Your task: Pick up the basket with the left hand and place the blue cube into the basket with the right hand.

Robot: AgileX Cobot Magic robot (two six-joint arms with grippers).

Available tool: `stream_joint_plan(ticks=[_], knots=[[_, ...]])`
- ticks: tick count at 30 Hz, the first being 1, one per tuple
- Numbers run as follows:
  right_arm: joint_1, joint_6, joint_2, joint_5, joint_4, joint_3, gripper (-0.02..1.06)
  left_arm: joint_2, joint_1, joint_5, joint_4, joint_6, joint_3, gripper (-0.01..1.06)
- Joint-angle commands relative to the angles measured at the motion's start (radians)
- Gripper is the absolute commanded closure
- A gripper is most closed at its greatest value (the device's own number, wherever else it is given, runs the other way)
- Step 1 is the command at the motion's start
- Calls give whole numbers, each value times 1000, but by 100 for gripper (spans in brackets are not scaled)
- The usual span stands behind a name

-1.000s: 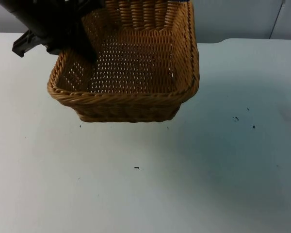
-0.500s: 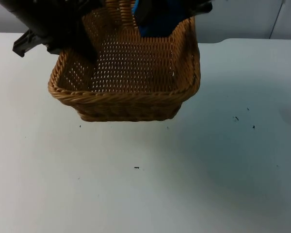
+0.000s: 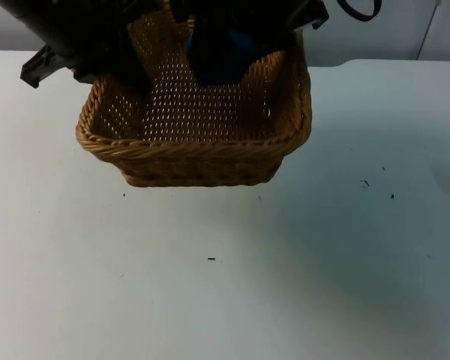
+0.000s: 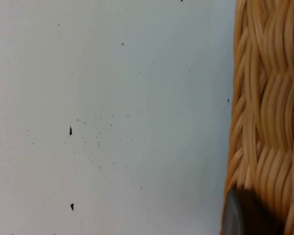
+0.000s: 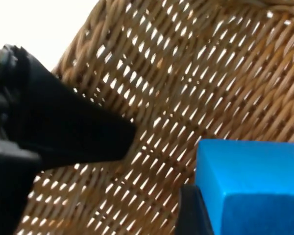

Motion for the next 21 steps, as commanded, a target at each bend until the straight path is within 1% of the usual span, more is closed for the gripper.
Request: stream_joint_plan(ticks=[1,5,6,8,10,12,14,15,19,20,21], knots=[[8,-17,11,25,-5,-23,105,-10,-8,5,-38,-2,-3,105],[8,-13,33,68,-76,-32,105,-10,-8,5,-38,1,-3,105],[8,-13,33,68,-76,-32,105,-10,-8,5,-38,1,-3,105],[8,-10,37,86,-105,-32,104,-10,-8,3,-38,1,-3,105],[8,-10,37,87,-107,-32,103,-10,-8,3,-38,1,-3,105],[8,-10,37,87,-107,-32,94,-10,-8,3,-38,1,-3,105],[8,-10,37,85,-105,-32,80,-10,-8,3,-38,1,-3,105],[8,-10,37,85,-105,-32,80,-10,-8,3,-38,1,-3,105],[8,-10,34,85,-103,-32,50,-10,-8,3,-38,1,-3,105],[8,-10,34,85,-103,-32,50,-10,-8,3,-38,1,-3,105],[8,-10,32,85,-103,-32,45,-10,-8,3,-38,1,-3,105]])
